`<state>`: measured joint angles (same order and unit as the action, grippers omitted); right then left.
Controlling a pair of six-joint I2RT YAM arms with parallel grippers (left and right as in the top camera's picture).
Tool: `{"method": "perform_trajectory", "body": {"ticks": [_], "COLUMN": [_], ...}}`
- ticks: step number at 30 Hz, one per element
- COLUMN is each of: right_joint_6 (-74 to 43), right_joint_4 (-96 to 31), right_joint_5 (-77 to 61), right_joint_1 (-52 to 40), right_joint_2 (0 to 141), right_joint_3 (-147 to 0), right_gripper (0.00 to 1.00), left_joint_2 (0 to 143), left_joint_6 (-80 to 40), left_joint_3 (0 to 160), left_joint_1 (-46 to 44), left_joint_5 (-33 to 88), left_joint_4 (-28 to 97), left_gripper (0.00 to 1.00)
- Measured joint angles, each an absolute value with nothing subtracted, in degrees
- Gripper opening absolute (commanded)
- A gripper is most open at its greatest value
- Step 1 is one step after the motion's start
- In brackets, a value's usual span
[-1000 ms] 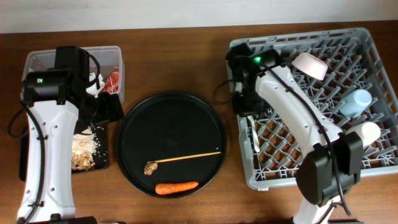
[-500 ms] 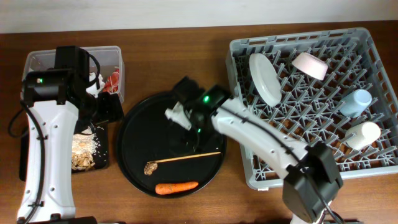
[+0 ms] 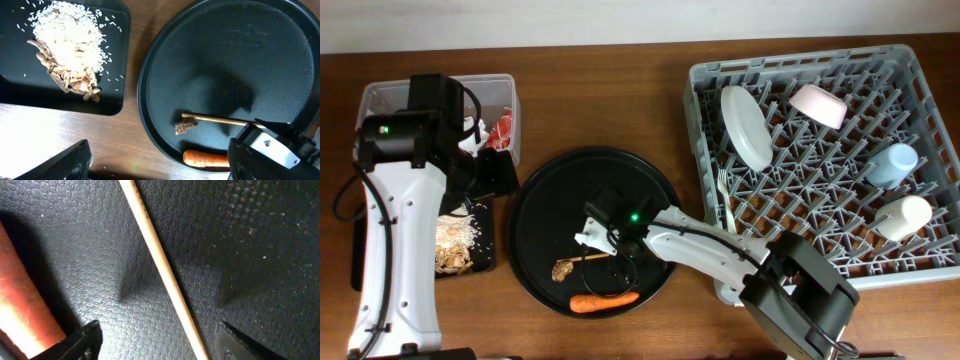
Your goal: Sort waste into correct bins and load items into the dishwasher rack
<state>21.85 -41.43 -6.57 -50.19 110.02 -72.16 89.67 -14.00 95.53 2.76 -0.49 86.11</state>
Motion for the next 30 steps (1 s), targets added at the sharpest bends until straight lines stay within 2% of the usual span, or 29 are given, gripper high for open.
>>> {"method": "perform_trajectory", "body": {"ticks": [14, 17, 19, 22, 30], "right_joint_6": [22.57, 22.59, 22.61, 22.68, 22.87], "right_joint_4": [-38.30, -38.09, -38.09, -37.98, -38.28], "right_joint_5": [-1.65, -1.56, -1.80, -2.52, -2.02], "right_joint_1": [-50.19, -50.19, -50.15, -50.22, -50.35], "right_joint_2": [110.13, 112.09, 112.14, 112.25, 112.25], "right_joint_3": [-71.18, -71.20, -71.31, -71.31, -71.31], "right_gripper": [0.69, 0.58, 0.47, 0.21, 0.11], "left_joint_2": [89.67, 89.67, 89.67, 89.67, 89.67], "left_joint_6": [-14.00, -14.00, -14.00, -14.00, -14.00], "left_joint_3": [95.53, 95.53, 95.53, 95.50, 95.50], "left_joint_1": [2.76, 2.76, 2.76, 2.76, 2.76], "left_joint_5": [-0.49, -0.49, -0.49, -0.51, -0.49], "left_joint_4": [86.15, 86.15, 86.15, 86.13, 86.15], "left_gripper": [0.87, 0.87, 0.87, 0.87, 0.87]}}
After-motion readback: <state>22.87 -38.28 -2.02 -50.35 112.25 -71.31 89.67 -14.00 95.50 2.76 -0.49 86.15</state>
